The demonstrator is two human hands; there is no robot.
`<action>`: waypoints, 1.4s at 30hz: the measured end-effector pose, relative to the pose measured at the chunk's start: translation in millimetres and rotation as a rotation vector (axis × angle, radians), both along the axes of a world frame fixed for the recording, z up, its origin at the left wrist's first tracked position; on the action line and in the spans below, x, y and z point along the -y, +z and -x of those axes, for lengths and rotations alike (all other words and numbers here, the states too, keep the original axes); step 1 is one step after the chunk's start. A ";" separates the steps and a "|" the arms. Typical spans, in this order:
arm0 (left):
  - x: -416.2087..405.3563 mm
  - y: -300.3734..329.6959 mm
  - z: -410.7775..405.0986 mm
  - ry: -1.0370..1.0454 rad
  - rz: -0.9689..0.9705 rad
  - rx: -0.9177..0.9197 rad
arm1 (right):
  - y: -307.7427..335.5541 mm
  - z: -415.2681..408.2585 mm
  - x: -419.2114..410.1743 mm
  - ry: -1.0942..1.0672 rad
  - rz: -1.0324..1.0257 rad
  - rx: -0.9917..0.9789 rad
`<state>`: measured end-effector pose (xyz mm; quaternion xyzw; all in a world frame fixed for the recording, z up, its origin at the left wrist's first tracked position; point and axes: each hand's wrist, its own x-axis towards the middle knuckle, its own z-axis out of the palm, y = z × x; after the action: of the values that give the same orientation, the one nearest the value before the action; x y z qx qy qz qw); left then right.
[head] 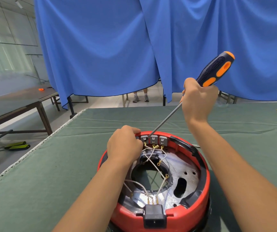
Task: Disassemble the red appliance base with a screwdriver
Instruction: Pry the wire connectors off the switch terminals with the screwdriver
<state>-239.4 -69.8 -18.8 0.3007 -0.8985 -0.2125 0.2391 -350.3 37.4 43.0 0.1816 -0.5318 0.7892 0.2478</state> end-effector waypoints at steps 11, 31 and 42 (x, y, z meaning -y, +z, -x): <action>3.2 -0.7 0.4 -0.008 -0.003 0.000 | -13.1 21.4 8.8 0.025 -0.131 0.184; 1.4 -2.4 -2.4 -0.025 0.032 0.006 | 1.6 -10.5 -1.3 0.004 0.166 0.077; 1.7 -1.0 -2.7 -0.029 0.014 0.000 | 2.1 -29.2 4.2 0.065 0.051 -0.157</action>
<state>-236.7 -71.6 -19.8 0.2860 -0.9043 -0.2094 0.2380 -321.1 33.3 45.2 0.2537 -0.4844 0.7935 0.2672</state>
